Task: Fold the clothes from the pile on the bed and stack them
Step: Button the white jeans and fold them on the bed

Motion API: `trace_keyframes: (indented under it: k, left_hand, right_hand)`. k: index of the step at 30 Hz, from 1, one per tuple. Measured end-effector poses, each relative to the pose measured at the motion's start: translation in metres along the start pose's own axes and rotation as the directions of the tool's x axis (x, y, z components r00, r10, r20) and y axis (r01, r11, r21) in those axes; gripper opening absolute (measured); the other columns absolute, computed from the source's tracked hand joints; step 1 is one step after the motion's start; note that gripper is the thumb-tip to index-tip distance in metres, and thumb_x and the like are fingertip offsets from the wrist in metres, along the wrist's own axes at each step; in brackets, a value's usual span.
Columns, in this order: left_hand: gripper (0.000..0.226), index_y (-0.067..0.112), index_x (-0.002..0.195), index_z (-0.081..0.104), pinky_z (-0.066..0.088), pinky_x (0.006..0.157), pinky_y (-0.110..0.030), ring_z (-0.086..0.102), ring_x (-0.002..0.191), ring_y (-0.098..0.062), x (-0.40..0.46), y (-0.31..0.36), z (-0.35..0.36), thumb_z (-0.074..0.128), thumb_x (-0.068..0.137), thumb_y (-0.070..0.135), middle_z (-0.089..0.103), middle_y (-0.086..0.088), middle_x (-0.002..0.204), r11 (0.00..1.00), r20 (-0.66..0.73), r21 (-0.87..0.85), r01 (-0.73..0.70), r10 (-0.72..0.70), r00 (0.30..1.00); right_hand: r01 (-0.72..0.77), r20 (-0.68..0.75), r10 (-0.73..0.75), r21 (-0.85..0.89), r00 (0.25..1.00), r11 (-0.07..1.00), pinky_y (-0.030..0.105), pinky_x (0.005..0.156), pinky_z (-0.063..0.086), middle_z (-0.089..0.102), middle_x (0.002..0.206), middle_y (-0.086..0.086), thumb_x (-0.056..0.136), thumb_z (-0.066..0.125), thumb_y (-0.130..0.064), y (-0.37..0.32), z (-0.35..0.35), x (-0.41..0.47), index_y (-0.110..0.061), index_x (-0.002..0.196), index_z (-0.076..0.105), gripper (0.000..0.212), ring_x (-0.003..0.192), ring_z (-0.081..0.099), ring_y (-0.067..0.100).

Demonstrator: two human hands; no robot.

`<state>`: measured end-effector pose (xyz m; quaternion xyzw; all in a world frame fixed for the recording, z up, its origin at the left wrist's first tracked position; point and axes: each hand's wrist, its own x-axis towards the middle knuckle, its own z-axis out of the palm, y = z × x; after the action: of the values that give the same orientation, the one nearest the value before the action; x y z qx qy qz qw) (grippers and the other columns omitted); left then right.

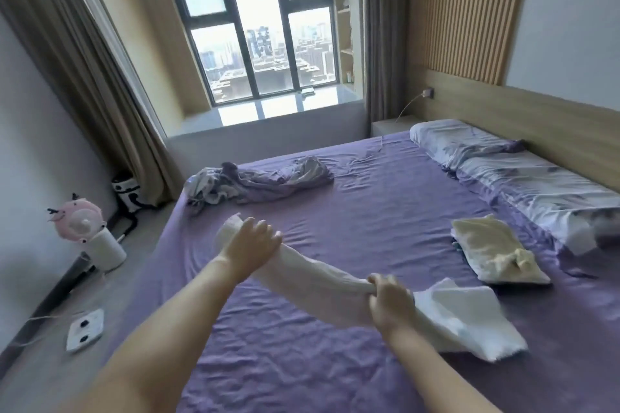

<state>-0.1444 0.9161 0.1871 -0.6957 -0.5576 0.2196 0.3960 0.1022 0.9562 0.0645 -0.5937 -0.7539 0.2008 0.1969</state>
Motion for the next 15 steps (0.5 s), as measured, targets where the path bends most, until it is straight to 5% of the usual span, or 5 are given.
trace_keyframes:
  k: [3, 7, 9, 11, 15]
  left_hand:
    - [0.019, 0.022, 0.050, 0.060, 0.044, 0.051, -0.023, 0.055, 0.049, -0.016, -0.040, 0.037, 0.032, 0.063, 0.037, 0.009, 0.054, 0.006, 0.051, 0.992, 0.027, -0.083, -0.094, 0.096, 0.995]
    - [0.023, 0.021, 0.051, 0.058, 0.041, 0.052, -0.023, 0.052, 0.047, -0.016, -0.091, 0.072, 0.073, 0.041, 0.062, 0.010, 0.052, 0.004, 0.052, 0.972, 0.115, -0.212, -0.102, 0.129, 0.985]
    - [0.008, 0.021, 0.056, 0.060, 0.041, 0.055, -0.026, 0.053, 0.051, -0.017, -0.114, 0.083, 0.090, 0.058, 0.059, 0.014, 0.054, 0.004, 0.055, 0.965, 0.168, -0.240, -0.104, 0.147, 0.975]
    - [0.017, 0.020, 0.061, 0.062, 0.035, 0.061, -0.031, 0.055, 0.054, -0.018, -0.135, 0.093, 0.104, 0.071, 0.050, 0.013, 0.055, 0.002, 0.060, 0.959, 0.244, -0.263, -0.105, 0.172, 0.954]
    - [0.016, 0.021, 0.067, 0.064, 0.030, 0.066, -0.033, 0.056, 0.061, -0.017, -0.169, 0.103, 0.121, 0.061, 0.054, 0.013, 0.060, 0.001, 0.070, 0.960, 0.270, -0.227, -0.161, 0.221, 0.937]
  right_hand:
    - [-0.058, 0.067, 0.071, -0.172, 0.995, 0.983, 0.031, 0.088, 0.031, 0.061, 0.112, -0.009, 0.086, 0.049, -0.031, 0.009, 0.047, -0.025, -0.035, 0.109, 0.059, 0.026, 0.111, 0.052, 0.015]
    - [-0.043, 0.078, 0.065, -0.252, 0.995, 0.967, 0.034, 0.081, 0.034, 0.060, 0.100, -0.005, 0.076, 0.066, -0.030, 0.011, 0.092, -0.058, -0.034, 0.091, 0.068, 0.016, 0.101, 0.050, 0.022]
    - [0.022, 0.099, 0.004, -0.267, 0.995, 0.963, 0.035, 0.082, 0.036, 0.057, 0.101, -0.001, 0.071, 0.070, -0.024, 0.009, 0.111, -0.071, -0.029, 0.087, 0.069, 0.016, 0.099, 0.050, 0.025]
    - [0.126, 0.221, -0.062, -0.292, 0.973, 0.948, 0.032, 0.091, 0.033, 0.049, 0.113, -0.004, 0.075, 0.061, -0.026, 0.007, 0.131, -0.084, -0.026, 0.096, 0.062, 0.021, 0.109, 0.043, 0.022]
    - [0.325, 0.438, -0.221, -0.180, 0.871, 0.928, 0.027, 0.095, 0.030, 0.042, 0.125, -0.006, 0.073, 0.055, -0.030, 0.010, 0.162, -0.104, -0.023, 0.092, 0.050, 0.020, 0.127, 0.032, 0.019]
